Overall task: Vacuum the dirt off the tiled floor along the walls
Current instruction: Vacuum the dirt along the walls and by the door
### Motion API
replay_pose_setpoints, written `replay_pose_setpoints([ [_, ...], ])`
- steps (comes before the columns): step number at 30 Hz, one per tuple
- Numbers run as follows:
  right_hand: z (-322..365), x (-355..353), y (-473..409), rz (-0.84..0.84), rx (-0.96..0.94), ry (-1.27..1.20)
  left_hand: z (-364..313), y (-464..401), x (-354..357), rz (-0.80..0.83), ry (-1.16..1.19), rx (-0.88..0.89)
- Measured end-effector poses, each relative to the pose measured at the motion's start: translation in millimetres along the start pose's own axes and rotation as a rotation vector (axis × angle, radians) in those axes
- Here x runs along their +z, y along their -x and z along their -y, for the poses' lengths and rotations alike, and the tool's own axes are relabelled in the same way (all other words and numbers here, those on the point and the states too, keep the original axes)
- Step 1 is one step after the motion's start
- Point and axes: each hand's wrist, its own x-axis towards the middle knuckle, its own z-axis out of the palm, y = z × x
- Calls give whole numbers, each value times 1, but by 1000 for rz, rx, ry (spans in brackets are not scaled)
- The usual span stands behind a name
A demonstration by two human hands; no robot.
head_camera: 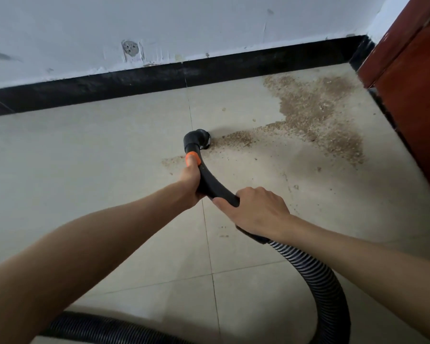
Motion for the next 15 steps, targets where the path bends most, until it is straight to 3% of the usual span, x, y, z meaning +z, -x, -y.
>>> replay_pose_setpoints([
  [15,-55,-15,5,-82,48,-13,23,-13,55,39,24,69],
])
